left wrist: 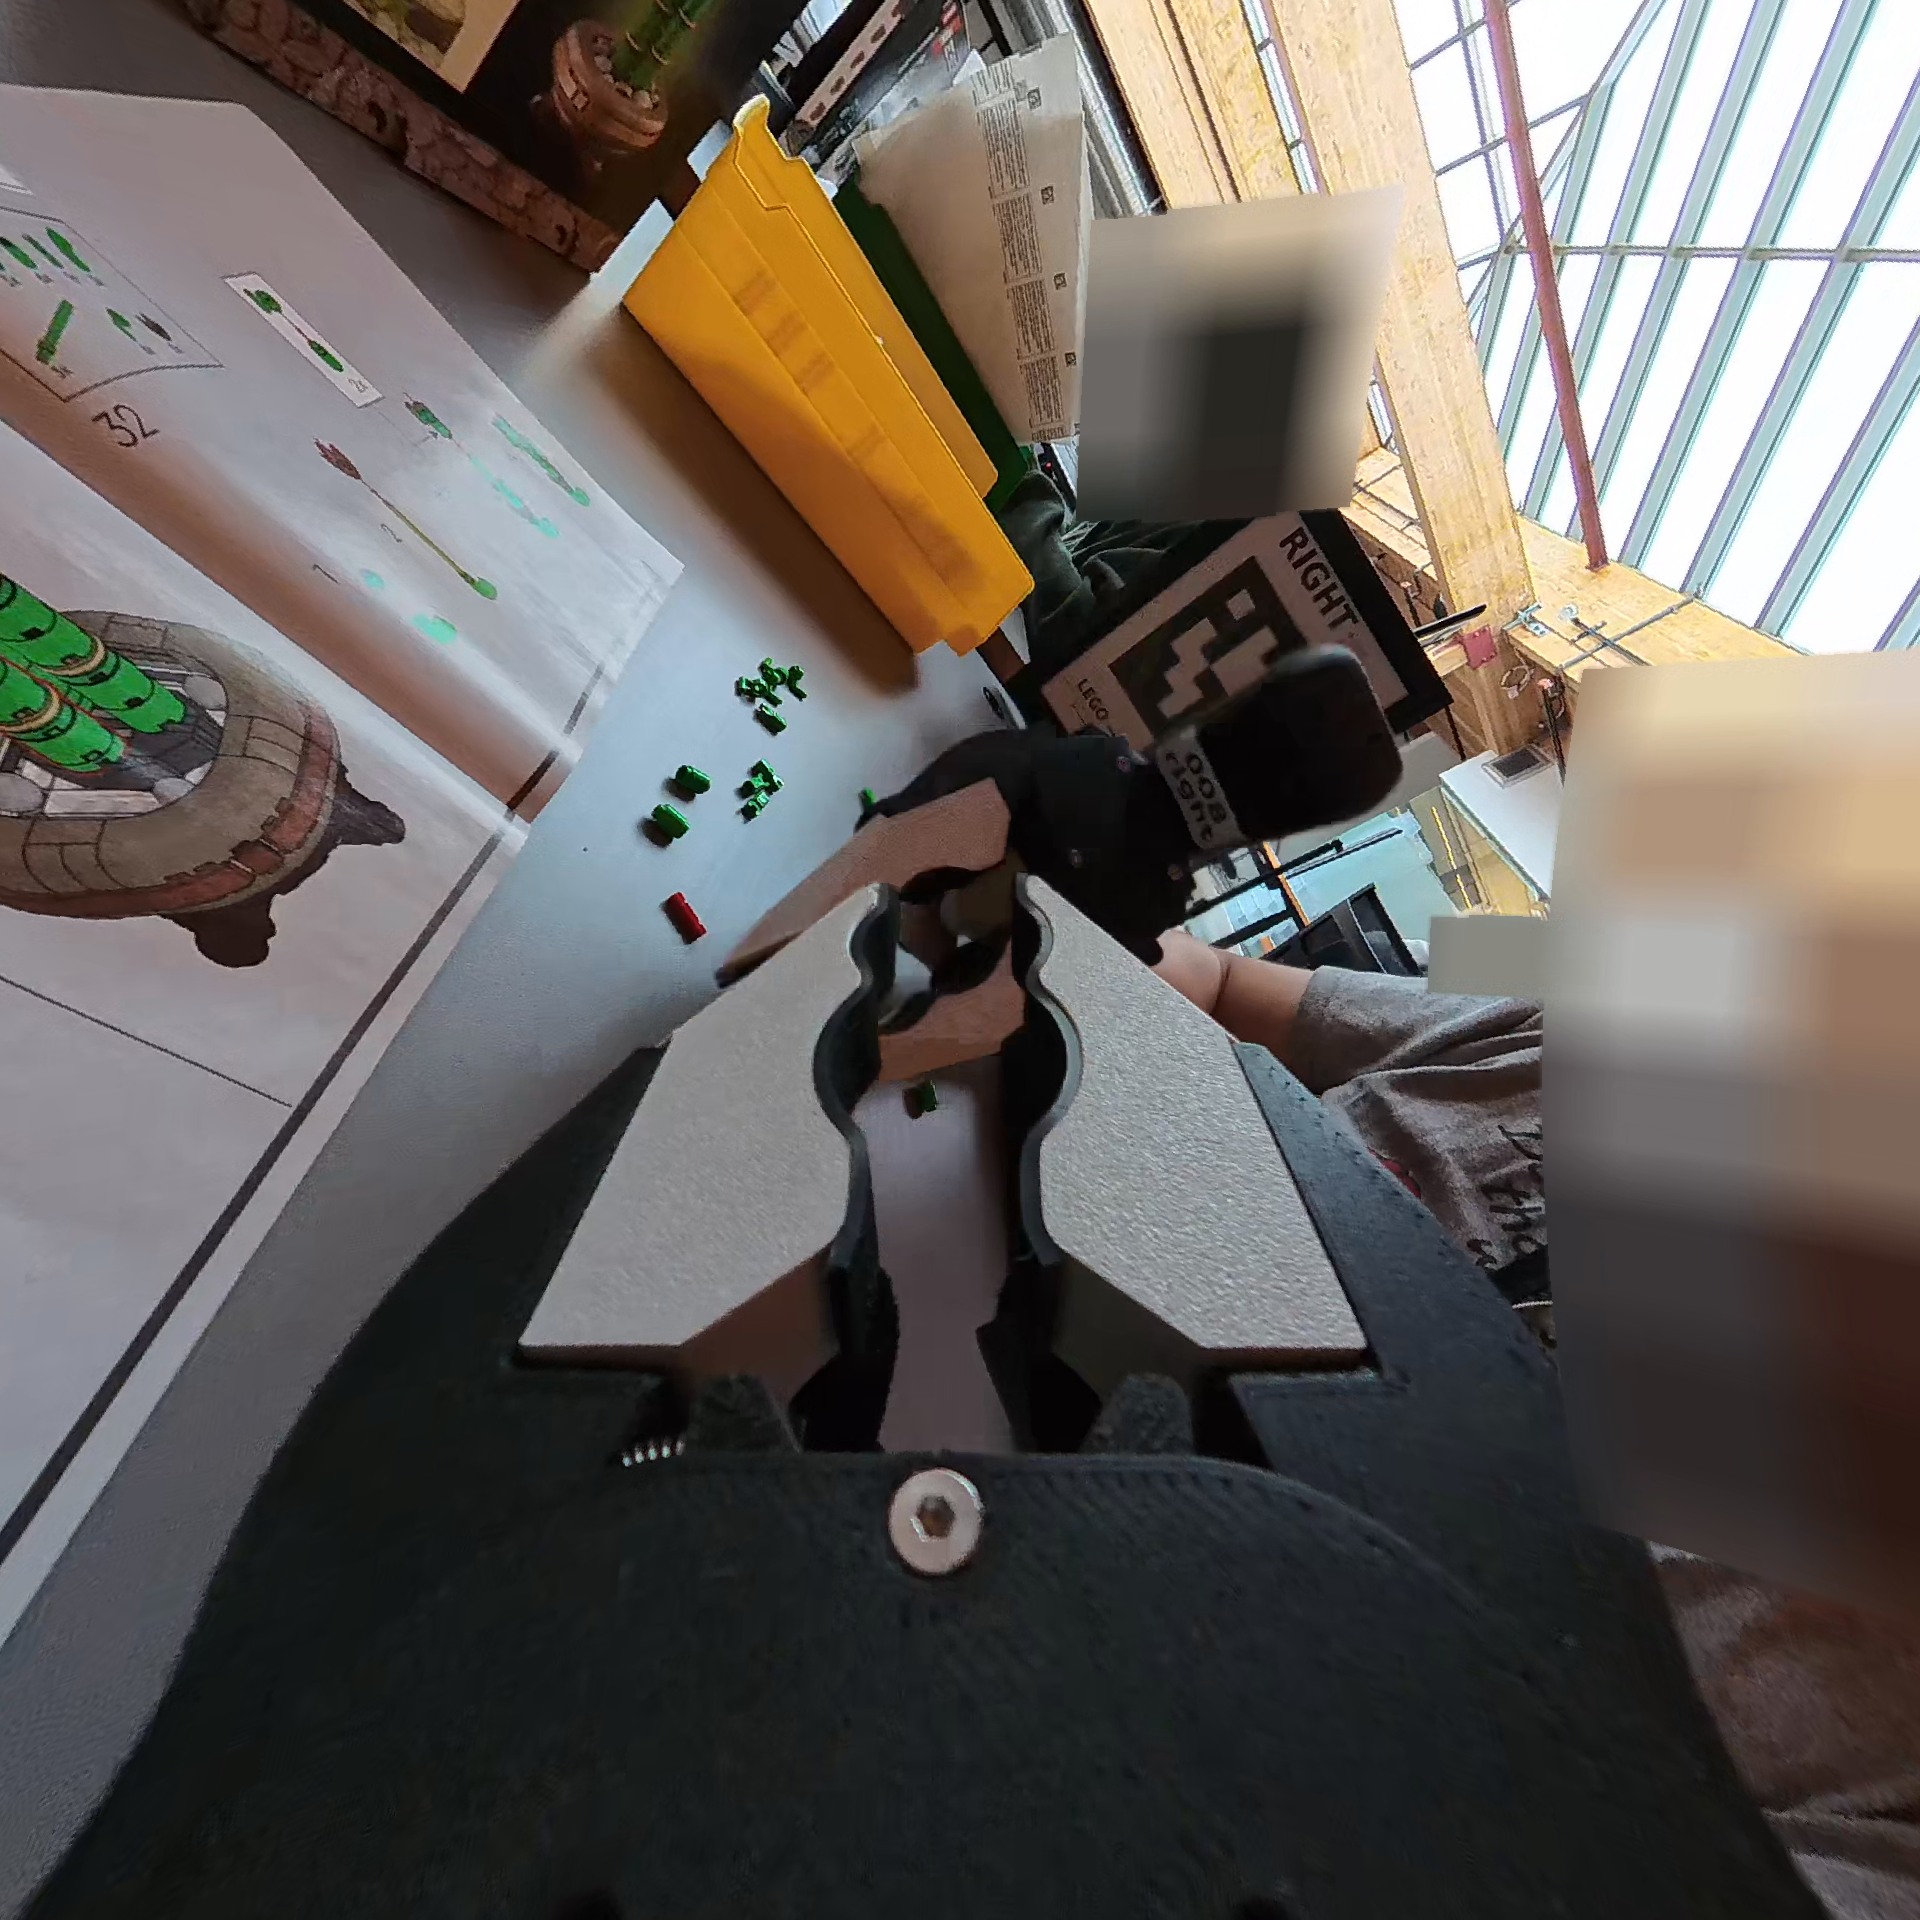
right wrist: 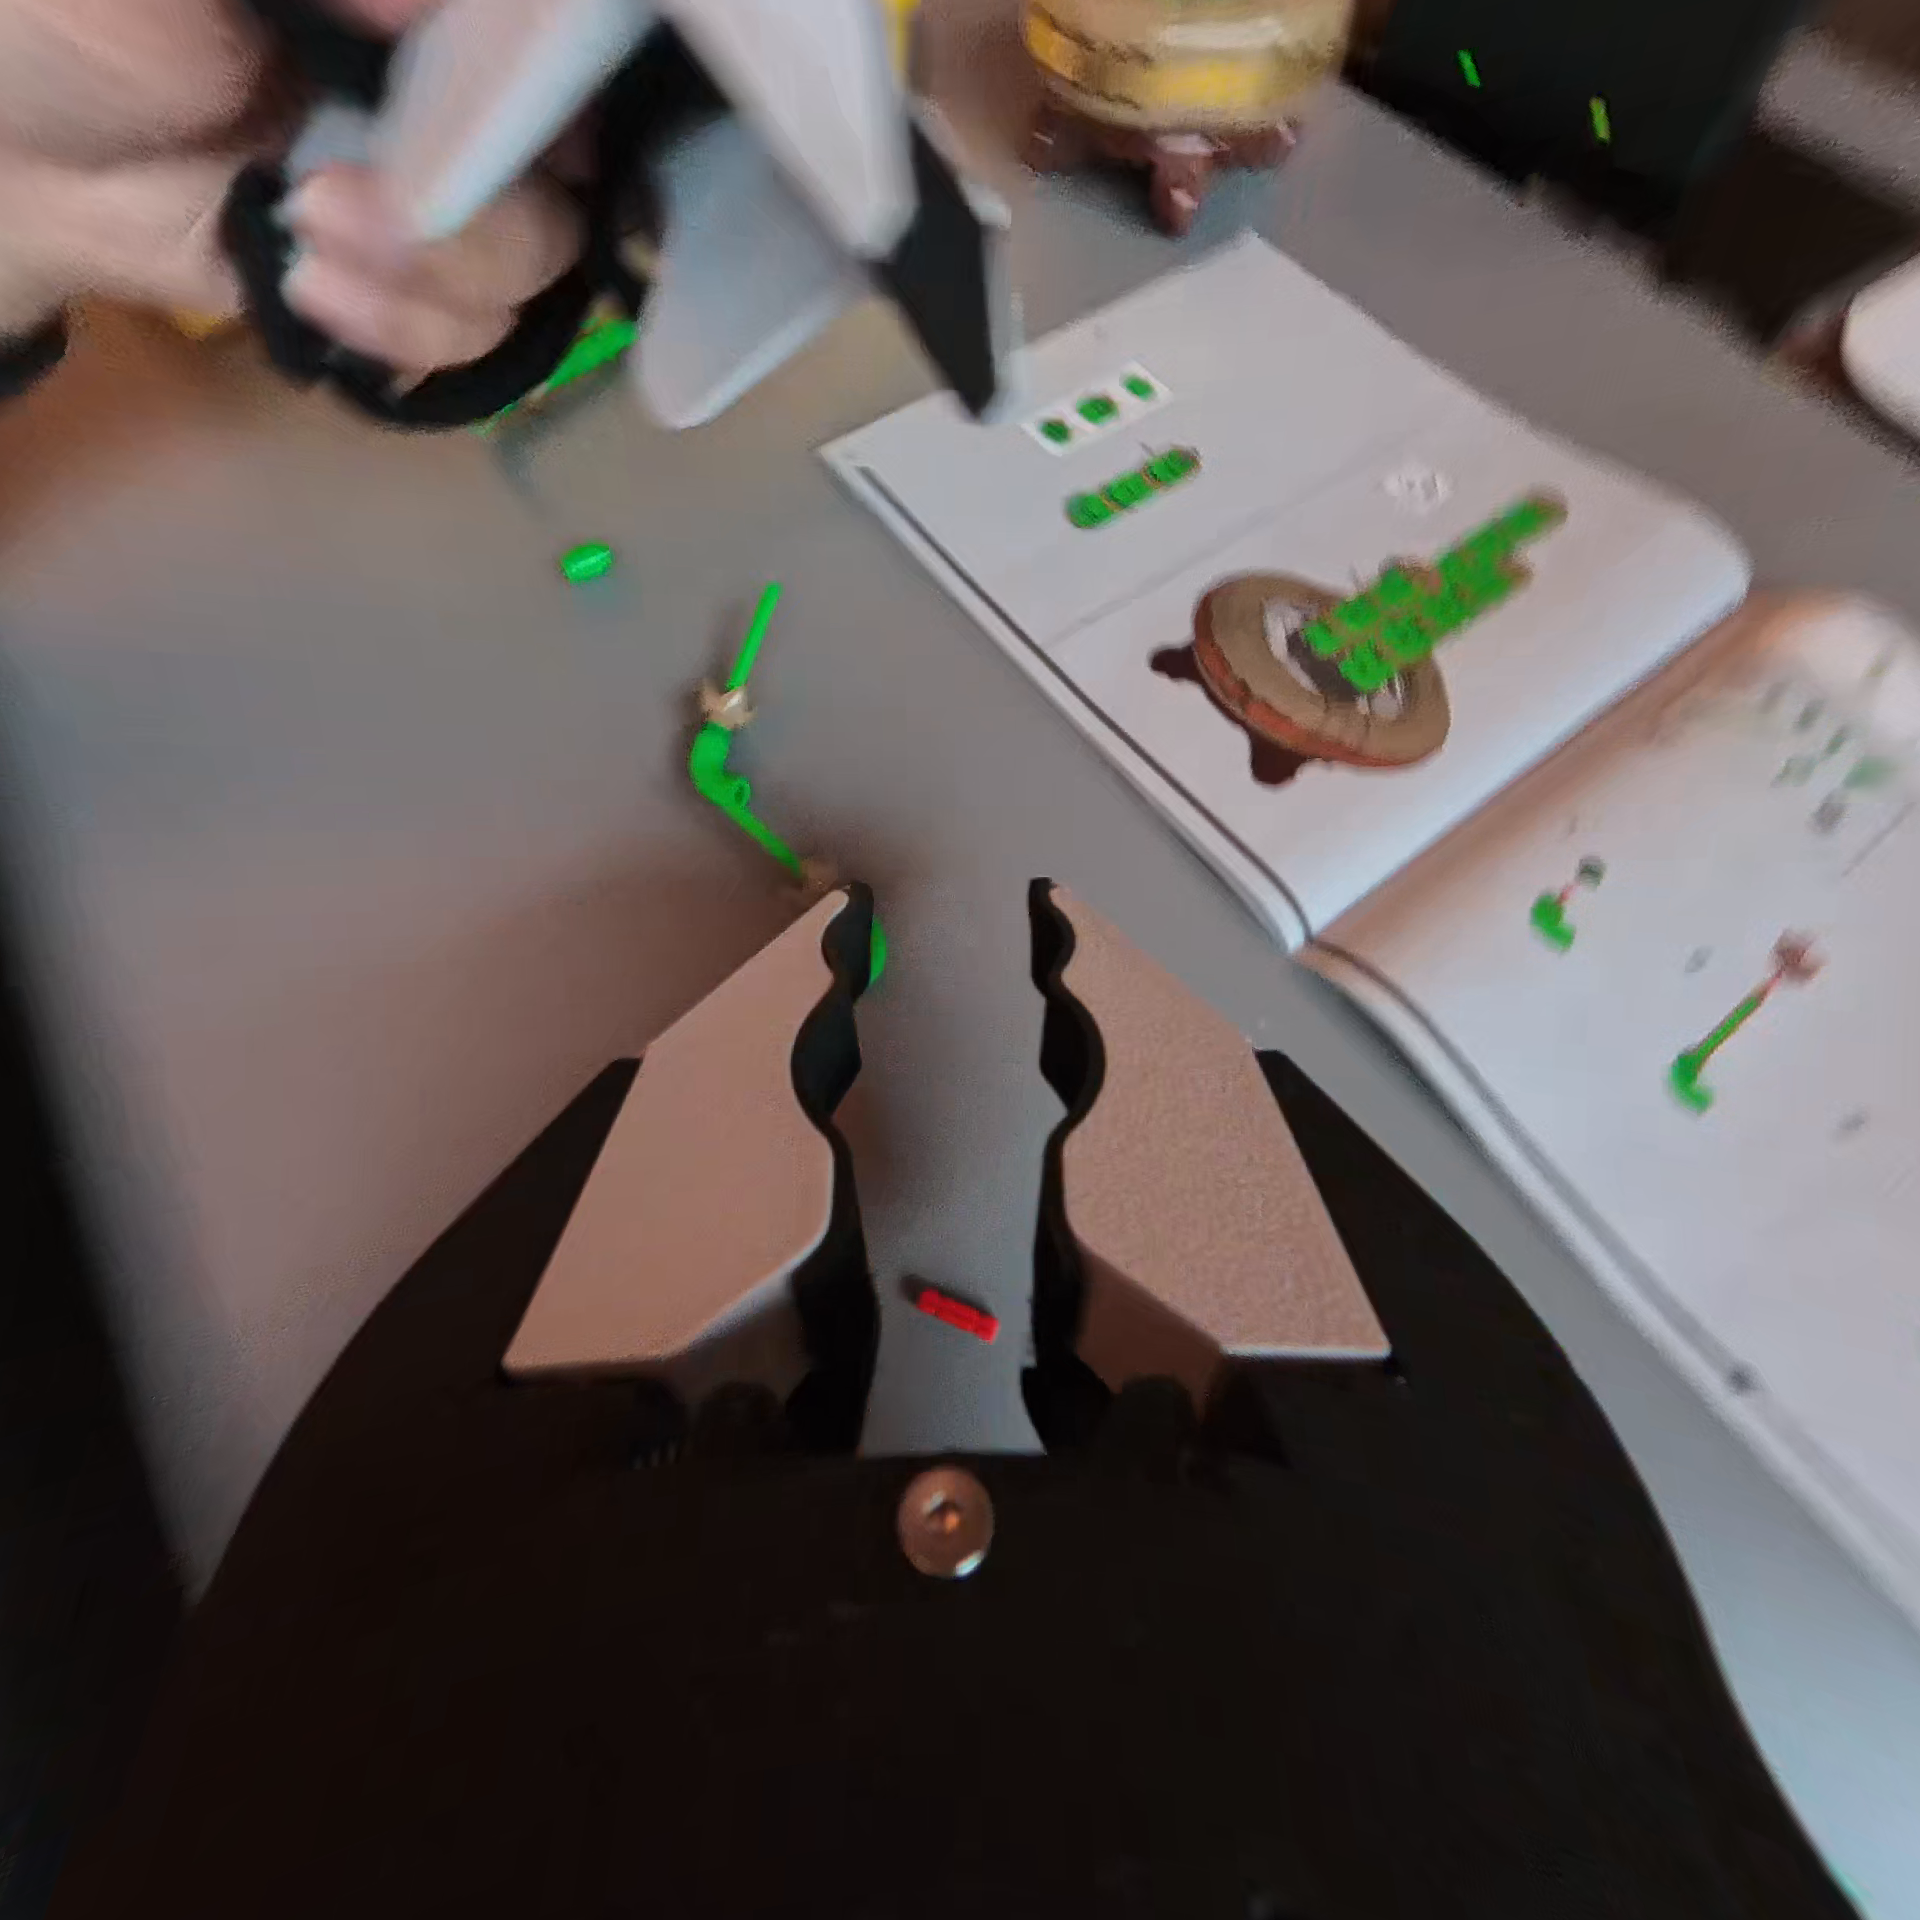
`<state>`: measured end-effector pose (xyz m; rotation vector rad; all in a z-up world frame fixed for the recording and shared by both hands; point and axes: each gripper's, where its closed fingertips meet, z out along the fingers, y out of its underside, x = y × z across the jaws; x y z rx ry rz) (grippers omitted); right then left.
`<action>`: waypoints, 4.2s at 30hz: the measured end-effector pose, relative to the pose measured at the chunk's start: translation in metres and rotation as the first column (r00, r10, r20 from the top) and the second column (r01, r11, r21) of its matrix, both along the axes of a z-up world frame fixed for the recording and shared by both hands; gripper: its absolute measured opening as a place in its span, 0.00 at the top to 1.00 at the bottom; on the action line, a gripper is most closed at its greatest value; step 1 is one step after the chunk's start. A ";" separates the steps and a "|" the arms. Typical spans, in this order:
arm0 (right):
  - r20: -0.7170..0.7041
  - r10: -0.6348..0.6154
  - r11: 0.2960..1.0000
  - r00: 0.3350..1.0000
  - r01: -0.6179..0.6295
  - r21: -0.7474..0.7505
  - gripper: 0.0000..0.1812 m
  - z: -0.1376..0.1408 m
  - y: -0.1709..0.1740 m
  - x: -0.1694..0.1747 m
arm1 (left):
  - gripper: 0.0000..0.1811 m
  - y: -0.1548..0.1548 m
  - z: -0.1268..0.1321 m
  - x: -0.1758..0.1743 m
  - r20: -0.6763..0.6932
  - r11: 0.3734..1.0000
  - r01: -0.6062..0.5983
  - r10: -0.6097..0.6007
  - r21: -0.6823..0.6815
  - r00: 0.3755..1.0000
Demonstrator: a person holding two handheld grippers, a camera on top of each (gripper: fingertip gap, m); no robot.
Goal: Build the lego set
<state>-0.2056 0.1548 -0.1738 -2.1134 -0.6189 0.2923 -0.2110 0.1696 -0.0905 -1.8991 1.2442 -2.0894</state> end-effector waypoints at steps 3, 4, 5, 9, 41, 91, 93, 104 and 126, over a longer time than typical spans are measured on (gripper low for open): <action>0.215 0.215 0.965 0.953 -0.242 0.105 0.85 0.000 -0.019 -0.019 | 0.90 -0.001 0.001 0.000 0.003 1.000 0.005 -0.005 -0.001 1.000; 0.280 0.258 0.947 0.925 -0.299 0.117 0.85 -0.004 -0.024 -0.022 | 0.90 -0.001 0.001 0.000 0.004 1.000 0.007 -0.007 -0.001 1.000; 0.341 0.283 0.934 0.896 -0.338 0.112 0.85 -0.009 -0.027 -0.023 | 0.90 -0.002 0.002 -0.001 0.004 1.000 0.009 -0.009 -0.001 1.000; 0.444 0.323 0.901 0.836 -0.415 0.127 0.85 -0.013 -0.030 -0.022 | 0.89 -0.004 0.002 0.000 0.003 1.000 0.015 -0.015 0.000 1.000; -0.425 0.192 0.761 0.885 -0.408 -0.505 0.97 -0.025 -0.016 -0.018 | 0.88 -0.012 -0.043 -0.025 -0.184 0.957 0.201 -0.164 0.208 0.969; -0.316 0.279 0.831 0.907 -0.393 -0.395 0.90 -0.023 -0.009 -0.013 | 1.00 -0.004 -0.088 -0.035 -0.389 0.932 0.270 -0.162 0.243 0.907; -0.162 0.345 0.895 0.925 -0.376 -0.240 0.82 -0.013 0.004 -0.009 | 1.00 0.002 -0.091 -0.037 -0.413 0.953 0.239 -0.145 0.186 0.899; 0.491 0.135 0.913 0.860 -0.300 0.274 0.77 0.028 0.030 0.001 | 0.99 0.010 -0.103 -0.040 -0.456 0.974 0.198 -0.129 0.106 0.881; 0.357 0.239 0.937 0.903 -0.310 0.158 0.79 0.013 0.020 -0.003 | 0.91 0.022 -0.102 -0.038 -0.445 0.982 0.140 -0.071 0.124 0.893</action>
